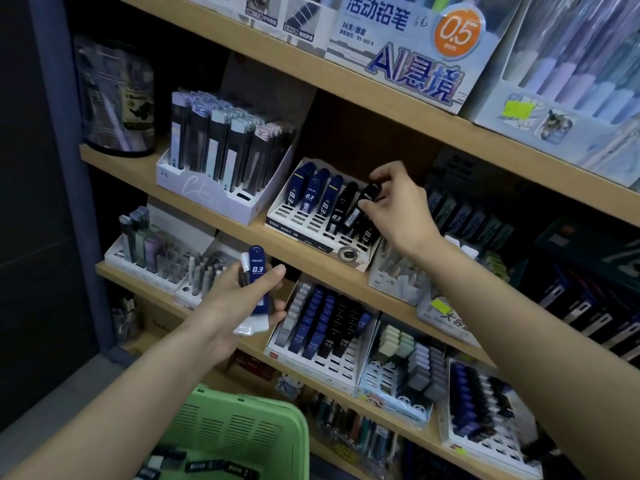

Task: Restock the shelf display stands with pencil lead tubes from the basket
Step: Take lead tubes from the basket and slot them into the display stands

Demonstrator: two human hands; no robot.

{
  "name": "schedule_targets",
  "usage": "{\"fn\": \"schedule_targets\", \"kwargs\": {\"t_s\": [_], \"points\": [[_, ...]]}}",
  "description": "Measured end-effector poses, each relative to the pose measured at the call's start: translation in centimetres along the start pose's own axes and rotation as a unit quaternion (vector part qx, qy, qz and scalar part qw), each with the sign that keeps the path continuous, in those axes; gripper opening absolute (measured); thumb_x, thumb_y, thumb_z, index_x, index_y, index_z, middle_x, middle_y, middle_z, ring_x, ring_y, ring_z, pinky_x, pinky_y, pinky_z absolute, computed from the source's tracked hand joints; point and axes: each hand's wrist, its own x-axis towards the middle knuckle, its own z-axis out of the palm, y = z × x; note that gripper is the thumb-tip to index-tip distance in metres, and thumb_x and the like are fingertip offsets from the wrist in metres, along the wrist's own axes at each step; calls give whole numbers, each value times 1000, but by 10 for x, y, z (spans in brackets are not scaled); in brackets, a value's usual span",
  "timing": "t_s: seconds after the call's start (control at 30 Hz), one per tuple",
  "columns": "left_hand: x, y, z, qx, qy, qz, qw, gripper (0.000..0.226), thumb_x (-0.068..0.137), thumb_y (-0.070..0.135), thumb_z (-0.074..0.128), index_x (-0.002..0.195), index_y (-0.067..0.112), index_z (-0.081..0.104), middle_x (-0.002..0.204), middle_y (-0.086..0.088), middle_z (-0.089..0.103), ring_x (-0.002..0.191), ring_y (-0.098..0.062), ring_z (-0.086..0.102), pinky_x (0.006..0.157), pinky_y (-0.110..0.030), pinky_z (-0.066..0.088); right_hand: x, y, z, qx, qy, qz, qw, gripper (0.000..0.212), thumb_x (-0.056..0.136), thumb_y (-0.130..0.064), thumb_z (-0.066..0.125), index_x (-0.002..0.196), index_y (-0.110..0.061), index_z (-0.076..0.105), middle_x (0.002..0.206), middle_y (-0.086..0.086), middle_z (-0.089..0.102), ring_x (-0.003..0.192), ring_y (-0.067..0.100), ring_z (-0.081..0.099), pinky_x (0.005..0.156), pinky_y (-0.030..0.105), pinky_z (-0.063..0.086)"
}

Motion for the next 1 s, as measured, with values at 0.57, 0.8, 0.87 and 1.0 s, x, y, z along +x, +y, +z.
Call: {"fn": "schedule_targets", "kwargs": {"t_s": [0.57, 0.8, 0.87, 1.0], "points": [[3, -1, 4, 43, -11, 13, 999, 34, 83, 21, 68, 111, 5, 57, 80, -5, 63, 52, -12, 59, 46, -22, 50, 9, 20, 3, -92, -73, -51, 992, 24, 87, -11, 66, 104, -21, 51, 74, -2, 58, 71, 15, 62, 68, 24, 54], [1, -1, 8, 40, -18, 5, 999, 31, 84, 20, 68, 109, 7, 56, 80, -5, 63, 50, -11, 59, 45, -22, 50, 5, 25, 11, -158, -69, -84, 981, 25, 94, -20, 57, 119, -17, 60, 96, 6, 62, 79, 19, 61, 74, 32, 53], [1, -1, 8, 41, -19, 4, 999, 31, 84, 20, 68, 109, 6, 56, 80, -5, 63, 50, -11, 58, 46, -22, 50, 5, 24, 11, -172, -43, -102, 979, 28, 97, -23, 52, 121, -14, 62, 109, 8, 59, 94, 19, 58, 84, 32, 49], [2, 0, 8, 50, -15, 9, 999, 31, 84, 20, 67, 110, 5, 56, 80, -5, 63, 51, -11, 58, 47, -23, 49, 8, 22, 10, -141, -26, -83, 986, 25, 90, -20, 63, 113, -11, 62, 105, 6, 61, 95, 19, 59, 86, 33, 51]]}}
